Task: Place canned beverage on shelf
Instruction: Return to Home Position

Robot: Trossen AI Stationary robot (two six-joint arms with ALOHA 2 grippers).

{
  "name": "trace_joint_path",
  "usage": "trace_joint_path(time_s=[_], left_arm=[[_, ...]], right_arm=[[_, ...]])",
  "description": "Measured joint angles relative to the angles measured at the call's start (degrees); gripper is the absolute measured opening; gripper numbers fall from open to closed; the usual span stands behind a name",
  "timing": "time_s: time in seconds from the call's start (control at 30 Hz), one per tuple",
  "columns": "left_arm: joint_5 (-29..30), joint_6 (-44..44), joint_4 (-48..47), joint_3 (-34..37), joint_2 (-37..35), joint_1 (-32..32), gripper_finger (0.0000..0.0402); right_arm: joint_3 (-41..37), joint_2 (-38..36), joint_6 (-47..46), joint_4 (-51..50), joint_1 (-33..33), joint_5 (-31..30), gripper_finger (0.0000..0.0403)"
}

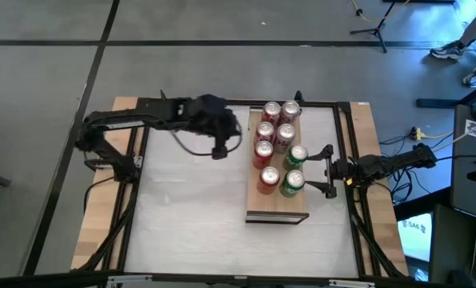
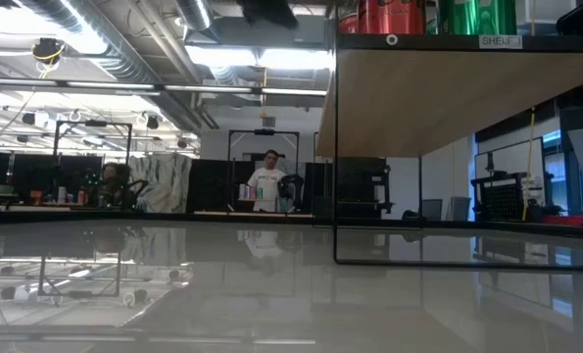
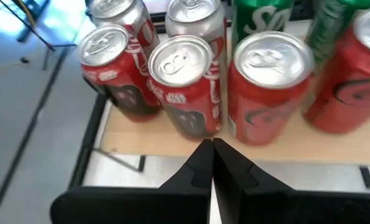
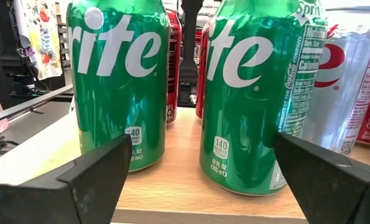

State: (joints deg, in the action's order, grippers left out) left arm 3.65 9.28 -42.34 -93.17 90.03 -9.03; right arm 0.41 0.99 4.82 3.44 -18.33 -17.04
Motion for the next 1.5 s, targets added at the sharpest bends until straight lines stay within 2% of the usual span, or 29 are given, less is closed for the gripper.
trace_joint_path(time_s=[0.1,0.2,0.47,0.6,0.8,1.0,1.27,1.5], left_arm=[[2.2,0.0,-1.9,1.0,-3.8,1.4,0.0],[3.3,-0.4,0.7,6.6,-9.6,2.0,0.0],[7.8,-5.5,16.4,35.6,-33.6,3.6,0.0],[7.8,-6.2,22.8,48.5,-45.6,4.7,0.0],[7.4,-6.3,28.2,63.3,-63.0,6.4,0.0],[7.4,-8.9,31.6,74.5,-77.8,7.4,0.0],[7.1,-9.3,37.0,85.1,-89.7,7.4,0.0],[7.0,-10.0,41.3,88.9,-89.9,7.3,0.0]], right_arm=[[0.0,0.0,0.0,0.0,0.0,0.0,0.0388],[0.0,0.0,0.0,0.0,0.0,0.0,0.0388],[0.0,0.0,0.0,0.0,0.0,0.0,0.0388],[0.0,0.0,0.0,0.0,0.0,0.0,0.0388],[0.0,0.0,0.0,0.0,0.0,0.0,0.0388],[0.0,0.0,0.0,0.0,0.0,0.0,0.0388],[0.0,0.0,0.0,0.0,0.0,0.0,0.0388],[0.0,0.0,0.0,0.0,0.0,0.0,0.0388]])
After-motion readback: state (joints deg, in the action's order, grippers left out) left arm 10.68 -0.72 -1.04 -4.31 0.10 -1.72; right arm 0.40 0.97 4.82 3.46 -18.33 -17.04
